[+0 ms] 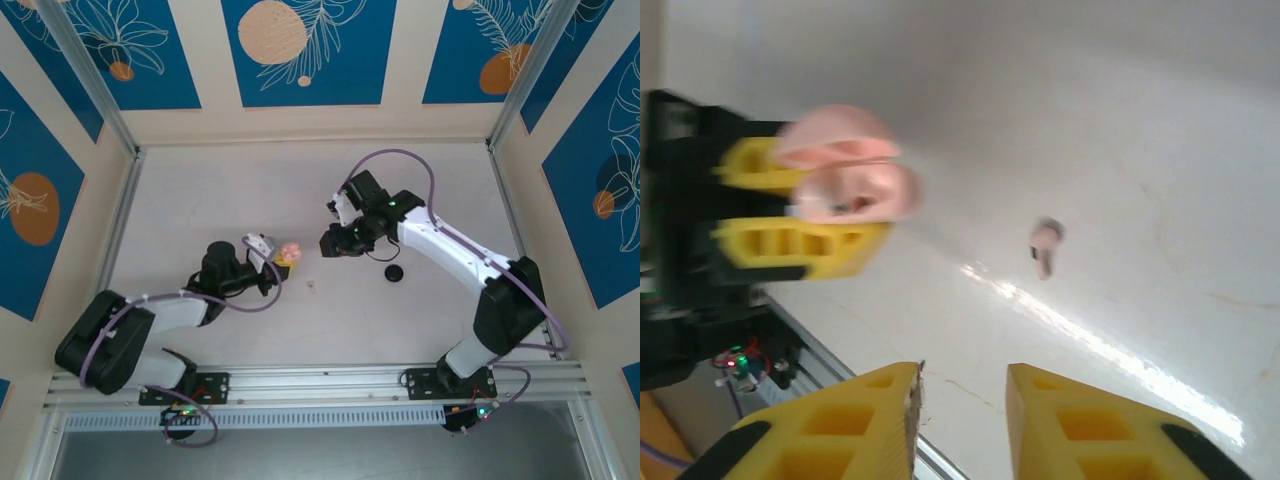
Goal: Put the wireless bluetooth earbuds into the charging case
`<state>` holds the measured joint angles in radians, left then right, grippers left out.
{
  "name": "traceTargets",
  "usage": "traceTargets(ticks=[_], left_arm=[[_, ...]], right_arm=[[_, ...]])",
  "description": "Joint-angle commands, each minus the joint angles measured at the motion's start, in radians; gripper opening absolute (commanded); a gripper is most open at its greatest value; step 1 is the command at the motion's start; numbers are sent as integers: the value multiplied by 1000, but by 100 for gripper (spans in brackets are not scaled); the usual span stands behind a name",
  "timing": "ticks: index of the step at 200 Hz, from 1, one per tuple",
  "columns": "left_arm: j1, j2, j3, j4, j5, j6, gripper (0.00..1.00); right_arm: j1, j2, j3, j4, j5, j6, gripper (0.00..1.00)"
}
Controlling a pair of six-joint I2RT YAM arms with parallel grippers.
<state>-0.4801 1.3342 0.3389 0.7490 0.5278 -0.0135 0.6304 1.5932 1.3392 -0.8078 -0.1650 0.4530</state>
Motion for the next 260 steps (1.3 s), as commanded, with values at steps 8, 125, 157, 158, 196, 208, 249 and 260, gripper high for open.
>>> traceTargets(ticks=[8,125,157,158,196,208,249,260], left_arm=[[8,-108,-17,-177,-75,23,14],[8,-298,-10,-431,-214,30,14],[8,-307,-10,-433,-213,31,14],[8,-307,-11,-433,-212,32,14],[8,-306,-9,-438,-204,33,14],[8,-308,-8,-439,-203,32,14],[8,-304,0,-445,-199,37,14],[8,-302,2,-445,-198,38,14]], right_arm=[[36,123,71,-152,49,30,34],[121,472,262,-194,27,-14,37],[131,521,279,-183,25,-17,37],[131,522,279,-183,25,-17,37],[135,556,283,-167,49,-4,36],[135,562,280,-164,56,2,36],[140,576,257,-138,67,19,33],[141,579,251,-133,73,23,32]])
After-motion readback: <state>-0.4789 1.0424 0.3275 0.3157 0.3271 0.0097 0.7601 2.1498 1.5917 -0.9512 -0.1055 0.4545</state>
